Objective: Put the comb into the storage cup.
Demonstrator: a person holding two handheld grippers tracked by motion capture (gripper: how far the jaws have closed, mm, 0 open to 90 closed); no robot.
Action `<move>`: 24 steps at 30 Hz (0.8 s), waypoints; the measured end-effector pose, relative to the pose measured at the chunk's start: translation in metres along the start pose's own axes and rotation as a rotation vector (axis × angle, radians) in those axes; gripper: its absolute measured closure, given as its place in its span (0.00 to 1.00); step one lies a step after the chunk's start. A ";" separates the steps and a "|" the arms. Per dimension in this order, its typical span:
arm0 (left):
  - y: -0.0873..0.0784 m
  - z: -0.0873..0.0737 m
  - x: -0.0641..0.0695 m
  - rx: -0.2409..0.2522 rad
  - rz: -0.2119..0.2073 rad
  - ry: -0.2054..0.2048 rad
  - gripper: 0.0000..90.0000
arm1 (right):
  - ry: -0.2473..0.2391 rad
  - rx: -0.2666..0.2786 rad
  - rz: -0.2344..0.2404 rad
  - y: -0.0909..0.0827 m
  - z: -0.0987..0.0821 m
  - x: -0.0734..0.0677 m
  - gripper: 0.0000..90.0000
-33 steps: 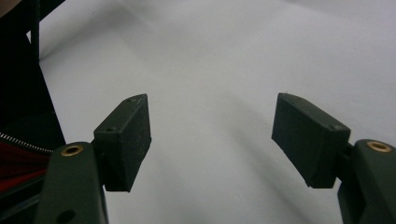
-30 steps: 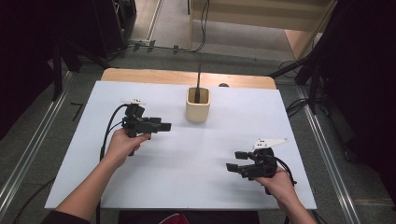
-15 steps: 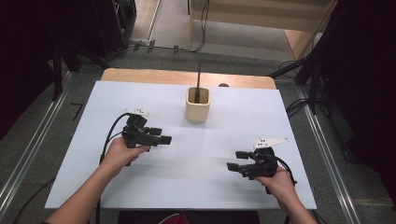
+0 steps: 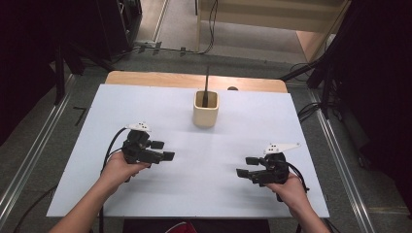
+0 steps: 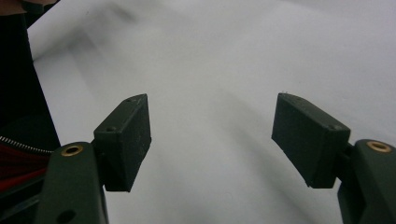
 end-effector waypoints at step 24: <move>-0.025 -0.035 0.001 0.004 0.091 0.040 0.30 | 0.021 -0.005 -0.012 0.000 -0.002 0.007 0.29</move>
Point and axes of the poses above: each handheld gripper's, and its own axes: y roughly forward along the jaws, z roughly out of its top, x roughly to its right, the point moved 5 cm from there along y, roughly forward along the jaws, and after that the axes turned 8 degrees about z, right-handed, at the moved point
